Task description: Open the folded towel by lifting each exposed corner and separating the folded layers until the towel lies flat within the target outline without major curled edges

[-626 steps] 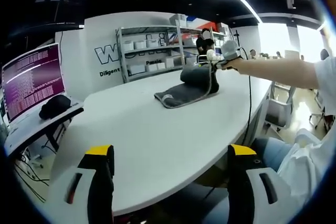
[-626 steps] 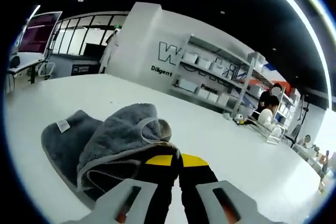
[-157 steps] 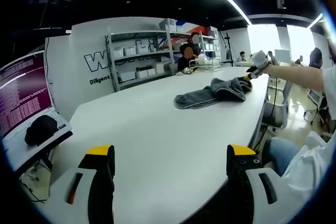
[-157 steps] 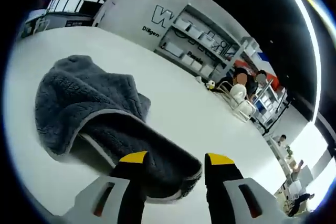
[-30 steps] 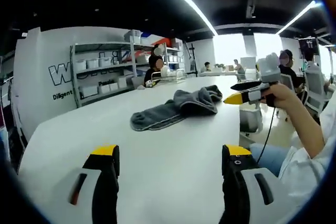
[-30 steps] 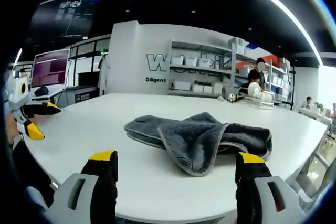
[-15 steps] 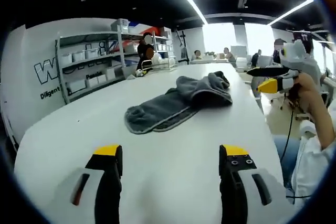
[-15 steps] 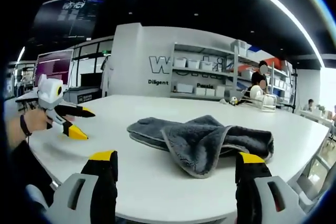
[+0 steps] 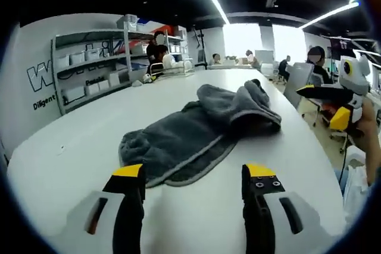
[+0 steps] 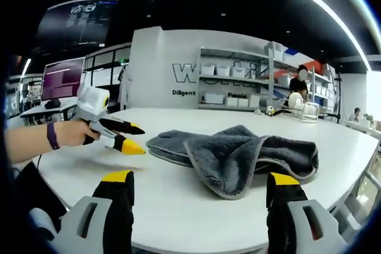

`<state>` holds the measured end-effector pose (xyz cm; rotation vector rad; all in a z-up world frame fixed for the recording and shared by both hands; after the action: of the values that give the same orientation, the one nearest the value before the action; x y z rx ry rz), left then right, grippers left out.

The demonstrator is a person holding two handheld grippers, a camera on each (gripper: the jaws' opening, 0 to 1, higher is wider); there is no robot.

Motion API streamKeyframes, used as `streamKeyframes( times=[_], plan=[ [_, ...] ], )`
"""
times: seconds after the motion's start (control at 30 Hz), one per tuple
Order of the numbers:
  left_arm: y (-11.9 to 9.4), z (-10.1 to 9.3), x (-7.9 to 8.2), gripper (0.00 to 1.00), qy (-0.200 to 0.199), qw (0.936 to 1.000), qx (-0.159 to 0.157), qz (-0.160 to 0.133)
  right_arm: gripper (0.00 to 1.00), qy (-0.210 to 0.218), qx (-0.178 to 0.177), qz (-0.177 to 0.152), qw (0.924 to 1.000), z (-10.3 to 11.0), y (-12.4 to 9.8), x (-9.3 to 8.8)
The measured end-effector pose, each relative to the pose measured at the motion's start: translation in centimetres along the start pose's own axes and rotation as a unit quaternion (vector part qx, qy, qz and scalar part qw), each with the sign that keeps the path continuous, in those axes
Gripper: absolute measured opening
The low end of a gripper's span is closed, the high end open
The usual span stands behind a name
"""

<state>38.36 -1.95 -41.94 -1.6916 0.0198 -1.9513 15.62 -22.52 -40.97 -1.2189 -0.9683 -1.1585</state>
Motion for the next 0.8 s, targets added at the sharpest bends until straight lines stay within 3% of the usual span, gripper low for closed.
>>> streamKeyframes(
  times=[0.27, 0.37, 0.53, 0.63, 0.8],
  plan=[
    [2.6, 0.9, -0.4, 0.61, -0.005, 0.9999, 0.004, 0.01, 0.94, 0.006, -0.001, -0.007, 1.0, -0.6, 0.1, -0.2],
    [2.7, 0.8, -0.8, 0.6, -0.031, 0.9995, 0.007, 0.005, 0.94, 0.008, -0.001, -0.004, 1.0, -0.7, 0.1, -0.4],
    [3.7, 2.5, -1.1, 0.55, -0.044, 0.9989, 0.011, 0.014, 0.94, 0.012, -0.006, -0.002, 0.9999, -1.1, -0.1, -0.5],
    [3.7, 2.1, -1.7, 0.5, -0.048, 0.9985, 0.014, 0.02, 0.94, 0.012, -0.01, -0.001, 0.9999, -1.2, -0.3, -0.6],
    [3.6, 1.9, -2.6, 0.49, -0.053, 0.9982, 0.016, 0.022, 0.93, 0.013, -0.016, 0.0, 0.9998, -1.6, -0.6, -0.7]
  ],
)
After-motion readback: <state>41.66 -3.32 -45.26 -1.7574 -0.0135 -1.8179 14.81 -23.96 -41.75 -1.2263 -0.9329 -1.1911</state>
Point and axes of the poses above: the point that each gripper's makers call its tool centre point, and the gripper's own axes: y roughly forward along the fingers, z roughly to its left, x roughly out of its top, the point moved 10 cm from there along -y, roughly backward along the fingers, and after that the axes turned 9 degrees about y, right-handed, at the moved point
